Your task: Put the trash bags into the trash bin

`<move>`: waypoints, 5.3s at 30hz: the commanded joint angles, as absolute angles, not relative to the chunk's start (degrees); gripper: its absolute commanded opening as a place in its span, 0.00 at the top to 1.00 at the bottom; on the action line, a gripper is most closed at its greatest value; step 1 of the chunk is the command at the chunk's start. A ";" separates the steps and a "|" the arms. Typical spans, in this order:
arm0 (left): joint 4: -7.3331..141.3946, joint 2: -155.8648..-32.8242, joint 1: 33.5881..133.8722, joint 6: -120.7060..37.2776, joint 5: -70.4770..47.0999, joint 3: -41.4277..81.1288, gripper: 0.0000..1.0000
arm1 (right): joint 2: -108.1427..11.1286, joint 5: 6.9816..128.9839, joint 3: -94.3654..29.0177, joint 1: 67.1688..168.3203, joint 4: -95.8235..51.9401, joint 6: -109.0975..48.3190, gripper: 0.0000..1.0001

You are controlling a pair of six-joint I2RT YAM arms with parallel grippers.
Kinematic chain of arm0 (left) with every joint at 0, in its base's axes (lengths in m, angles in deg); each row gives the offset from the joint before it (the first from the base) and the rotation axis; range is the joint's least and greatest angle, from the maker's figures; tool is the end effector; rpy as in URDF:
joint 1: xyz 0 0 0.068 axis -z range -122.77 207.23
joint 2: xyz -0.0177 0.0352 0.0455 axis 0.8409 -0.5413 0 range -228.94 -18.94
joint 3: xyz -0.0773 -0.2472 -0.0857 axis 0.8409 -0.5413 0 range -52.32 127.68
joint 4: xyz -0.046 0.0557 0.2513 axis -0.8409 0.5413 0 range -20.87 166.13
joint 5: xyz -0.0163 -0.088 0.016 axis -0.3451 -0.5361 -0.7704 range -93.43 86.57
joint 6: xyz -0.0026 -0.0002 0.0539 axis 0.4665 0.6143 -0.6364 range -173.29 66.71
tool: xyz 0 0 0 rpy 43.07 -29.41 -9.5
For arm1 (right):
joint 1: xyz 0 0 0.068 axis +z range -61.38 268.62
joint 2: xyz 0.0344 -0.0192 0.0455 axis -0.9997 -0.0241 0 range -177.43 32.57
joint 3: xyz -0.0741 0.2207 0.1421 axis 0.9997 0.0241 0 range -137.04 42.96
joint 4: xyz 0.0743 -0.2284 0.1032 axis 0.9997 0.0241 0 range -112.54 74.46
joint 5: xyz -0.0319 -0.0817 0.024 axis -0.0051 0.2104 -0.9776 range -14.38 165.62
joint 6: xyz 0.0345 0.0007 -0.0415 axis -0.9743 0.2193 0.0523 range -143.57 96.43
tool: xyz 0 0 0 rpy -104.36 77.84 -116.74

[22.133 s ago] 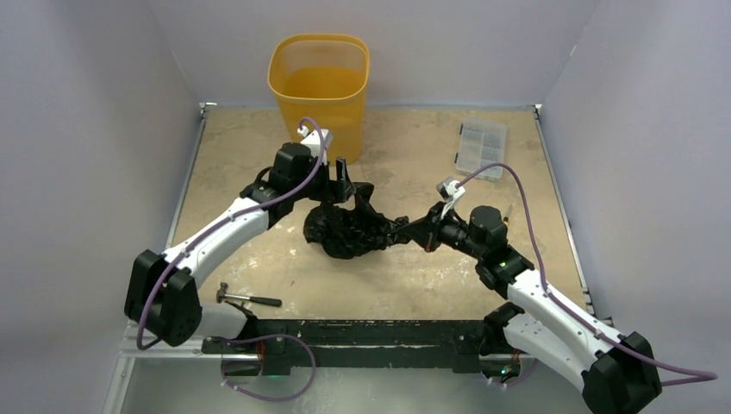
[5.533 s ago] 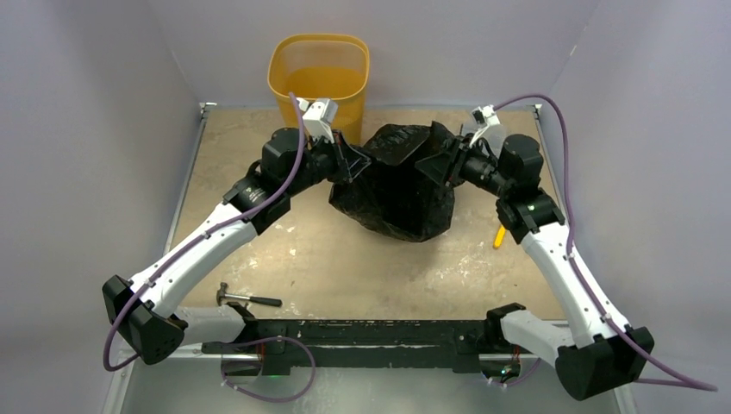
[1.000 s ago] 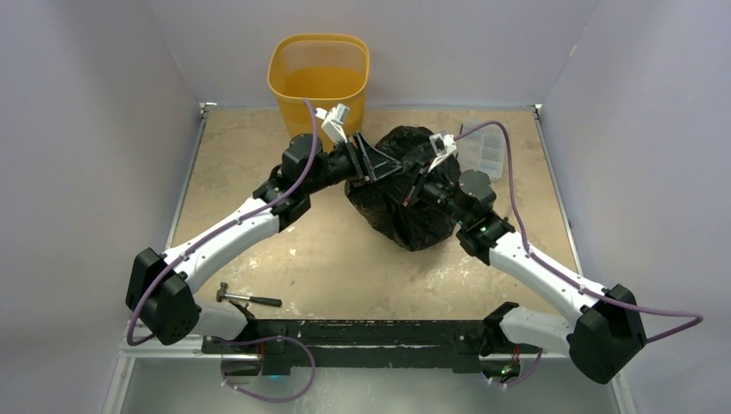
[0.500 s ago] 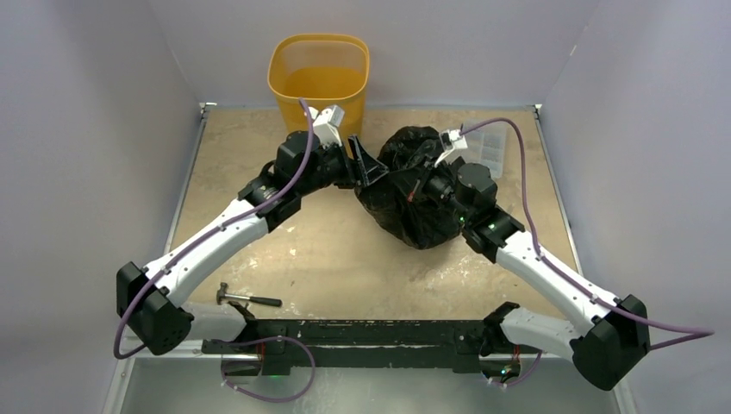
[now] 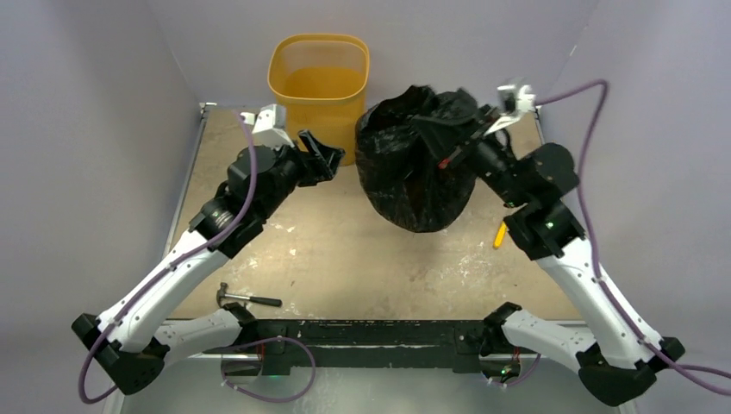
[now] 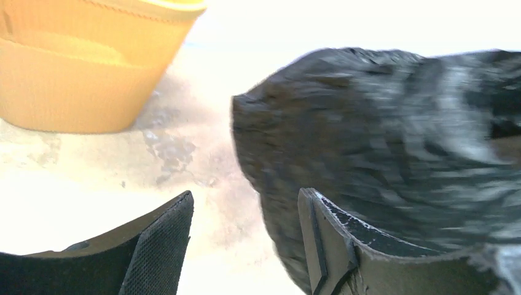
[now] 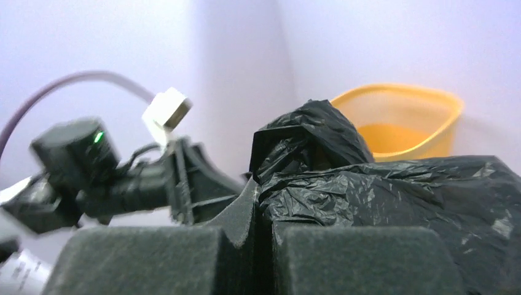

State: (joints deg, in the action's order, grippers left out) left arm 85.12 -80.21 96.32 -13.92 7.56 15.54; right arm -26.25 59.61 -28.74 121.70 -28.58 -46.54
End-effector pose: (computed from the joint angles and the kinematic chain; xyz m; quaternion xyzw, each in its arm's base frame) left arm 0.1883 -0.1443 0.4148 -0.0638 0.7590 -0.3506 0.5449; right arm 0.1716 0.1236 0.4875 -0.1636 0.5634 0.4500 0.6733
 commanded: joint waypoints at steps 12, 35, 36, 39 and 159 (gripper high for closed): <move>96.70 -85.14 96.30 -26.32 18.69 24.83 0.23 | -34.74 63.06 -36.15 106.37 -11.58 -49.80 0.96; 99.65 -122.75 83.61 -50.55 -5.35 66.00 0.15 | -27.15 65.01 -35.67 106.28 -11.65 -49.94 0.98; 101.02 -124.49 83.60 -51.38 -5.33 67.91 0.15 | -25.76 62.86 -33.54 106.28 -14.34 -50.62 0.97; 100.57 -127.62 82.83 -52.40 -5.36 69.77 0.15 | -24.62 56.80 -31.00 106.31 -16.83 -52.72 0.95; 80.45 -103.66 115.55 -37.35 -17.47 29.66 0.22 | -16.04 108.55 -27.02 106.27 0.00 -49.06 0.92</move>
State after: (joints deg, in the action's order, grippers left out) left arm 88.84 -103.86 113.59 -41.28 -20.71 31.12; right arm -15.98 100.29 -24.44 106.25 -2.22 -53.18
